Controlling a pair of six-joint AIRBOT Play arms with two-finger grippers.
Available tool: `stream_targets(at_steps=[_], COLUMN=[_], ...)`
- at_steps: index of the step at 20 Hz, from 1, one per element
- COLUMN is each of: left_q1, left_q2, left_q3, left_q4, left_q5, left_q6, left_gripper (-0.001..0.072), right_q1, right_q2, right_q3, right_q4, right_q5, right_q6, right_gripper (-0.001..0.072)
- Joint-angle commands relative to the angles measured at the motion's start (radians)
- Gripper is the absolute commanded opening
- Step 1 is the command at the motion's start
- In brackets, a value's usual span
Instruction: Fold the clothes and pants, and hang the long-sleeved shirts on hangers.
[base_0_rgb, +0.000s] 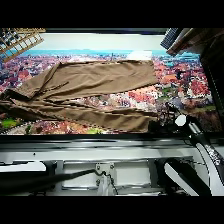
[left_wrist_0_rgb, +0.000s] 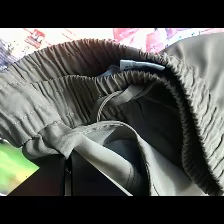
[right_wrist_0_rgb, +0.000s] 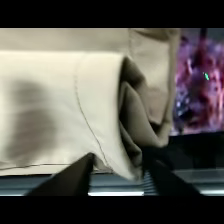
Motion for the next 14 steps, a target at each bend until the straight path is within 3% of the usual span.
stream_targets(at_steps=[1,3,9,14], left_q1=[0.001,0.002,0.003,-0.067], left_q2=[-0.003,-0.002,0.042,0.057], left_q3=[0.0,0.0,0.0,0.001], left_q4=[-0.002,0.003,0.202,0.196], left_q5=[0.002,-0.001,-0.031,0.112], left_q6=[0.0,0.0,-0.003,-0.045], left_gripper=[0.0013,0.0013,0.0012,0.0011], right_q1=[0.001,0.001,-0.004,-0.122], right_q2=[-0.011,-0.008,0.13,0.005], right_q3=[0.0,0.015,0.225,0.467], right_q4=[0.067,0.068,-0.095,-0.132], right_q5=[-0.047,0.004,0.13,-0.068], right_q6=[-0.018,-0.018,-0.013,-0.021], right_gripper=[0.0205,0.0022,0.0023,0.0022])
